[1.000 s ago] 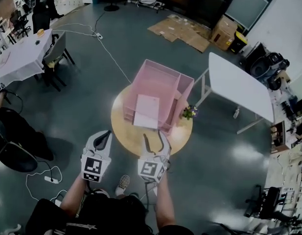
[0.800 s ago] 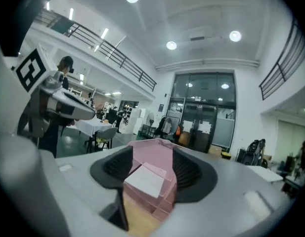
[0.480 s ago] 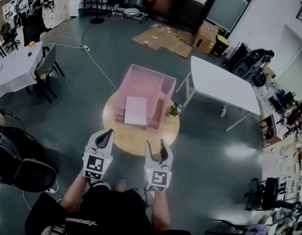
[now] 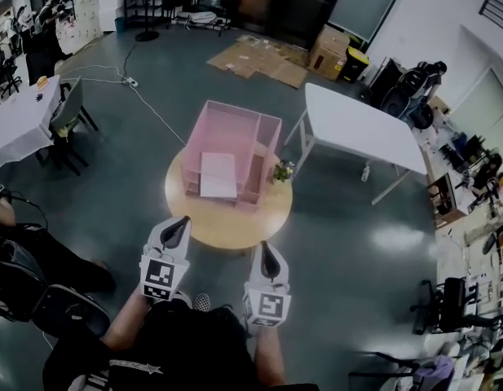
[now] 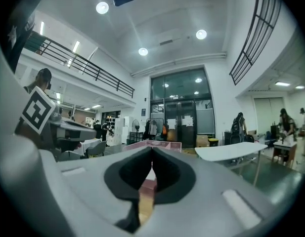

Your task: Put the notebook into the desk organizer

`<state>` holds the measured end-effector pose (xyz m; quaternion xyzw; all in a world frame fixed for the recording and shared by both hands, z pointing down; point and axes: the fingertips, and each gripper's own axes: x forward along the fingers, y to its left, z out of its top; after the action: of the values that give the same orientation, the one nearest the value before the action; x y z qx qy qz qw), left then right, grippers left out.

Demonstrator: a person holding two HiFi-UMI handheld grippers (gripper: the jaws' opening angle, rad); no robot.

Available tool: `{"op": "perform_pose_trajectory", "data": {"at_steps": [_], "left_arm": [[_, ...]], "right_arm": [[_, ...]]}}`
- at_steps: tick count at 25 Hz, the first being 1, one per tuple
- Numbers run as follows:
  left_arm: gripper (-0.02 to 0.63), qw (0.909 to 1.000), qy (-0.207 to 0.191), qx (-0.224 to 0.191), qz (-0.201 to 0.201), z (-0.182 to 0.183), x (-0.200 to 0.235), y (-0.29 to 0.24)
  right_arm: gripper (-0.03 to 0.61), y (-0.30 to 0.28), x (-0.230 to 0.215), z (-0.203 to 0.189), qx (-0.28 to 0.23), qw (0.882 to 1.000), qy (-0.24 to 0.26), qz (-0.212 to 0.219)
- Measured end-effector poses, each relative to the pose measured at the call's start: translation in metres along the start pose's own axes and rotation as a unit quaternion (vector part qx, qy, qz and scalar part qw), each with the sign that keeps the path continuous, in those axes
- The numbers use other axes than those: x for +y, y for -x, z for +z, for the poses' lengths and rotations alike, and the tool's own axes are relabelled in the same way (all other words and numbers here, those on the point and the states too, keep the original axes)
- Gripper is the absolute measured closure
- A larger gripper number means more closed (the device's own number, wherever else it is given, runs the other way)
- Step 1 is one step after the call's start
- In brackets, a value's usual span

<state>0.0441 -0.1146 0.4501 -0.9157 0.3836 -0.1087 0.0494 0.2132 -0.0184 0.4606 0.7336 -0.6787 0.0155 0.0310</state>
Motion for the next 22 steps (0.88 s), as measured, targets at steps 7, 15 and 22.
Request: {"op": "perform_pose_trajectory", "data": {"at_steps": [7,15,22], "left_arm": [[0.603,1.0000,0.001,0.000,-0.001,-0.0006,-0.0015,0.0061],[0.603,1.0000,0.000,0.001,-0.001,-0.0050,-0.0011,0.0076],[0.603,1.0000,-0.003,0.002,0.001,-0.0096,-0.0053,0.0047]], "right_arm": [[0.572,0.0064,0.0023,0.0026,-0.002,1.000,0.004,0.002],[0.572,0.0041,0.0065,0.0040,-0.012,1.000,0.008,0.007],[0.572,0.0014,0.0041,-0.0017,-0.013,1.000,0.007,0.012]]}}
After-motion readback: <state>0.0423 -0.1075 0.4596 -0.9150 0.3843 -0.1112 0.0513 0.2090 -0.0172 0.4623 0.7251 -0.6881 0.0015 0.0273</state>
